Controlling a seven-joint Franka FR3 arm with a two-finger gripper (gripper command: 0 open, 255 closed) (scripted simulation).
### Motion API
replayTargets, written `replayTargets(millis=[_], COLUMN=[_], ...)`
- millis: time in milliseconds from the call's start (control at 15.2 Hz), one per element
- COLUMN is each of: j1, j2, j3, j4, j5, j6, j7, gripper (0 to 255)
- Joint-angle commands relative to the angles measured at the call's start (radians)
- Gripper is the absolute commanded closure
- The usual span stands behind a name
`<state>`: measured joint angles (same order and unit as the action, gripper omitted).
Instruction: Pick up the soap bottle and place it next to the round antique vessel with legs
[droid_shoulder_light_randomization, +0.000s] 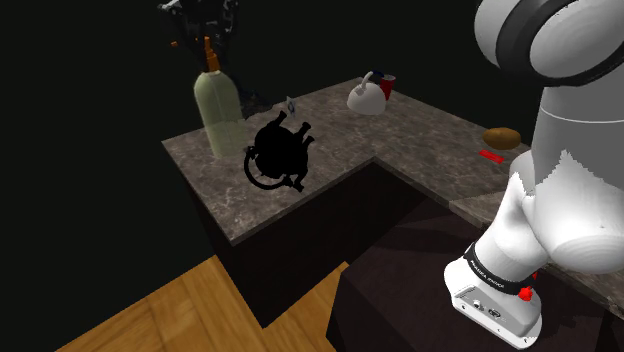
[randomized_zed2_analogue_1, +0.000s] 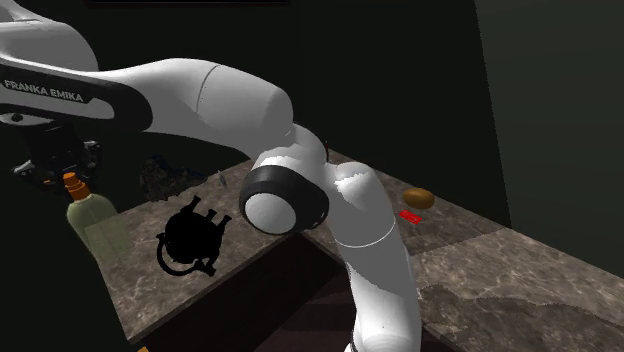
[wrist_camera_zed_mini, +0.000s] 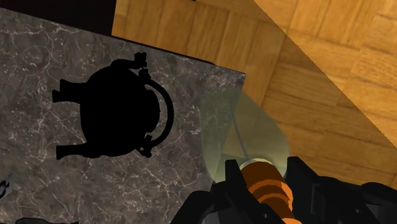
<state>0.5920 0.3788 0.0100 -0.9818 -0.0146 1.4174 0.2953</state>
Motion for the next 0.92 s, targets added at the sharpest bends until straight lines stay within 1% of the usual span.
replayTargets(millis=[0, 396, 858], j1=[0.000, -0.001, -0.001], j2=[-0.028, -0.078, -0.111], j3=[0.000, 0.000, 0.000], j4=[-0.073, -0.232, -0.375], j5=[0.000, 0.001, 0.001], j6=[0.046, 0.155, 0.266], j7=[0.001, 0.002, 0.003], gripper=[255, 255, 255])
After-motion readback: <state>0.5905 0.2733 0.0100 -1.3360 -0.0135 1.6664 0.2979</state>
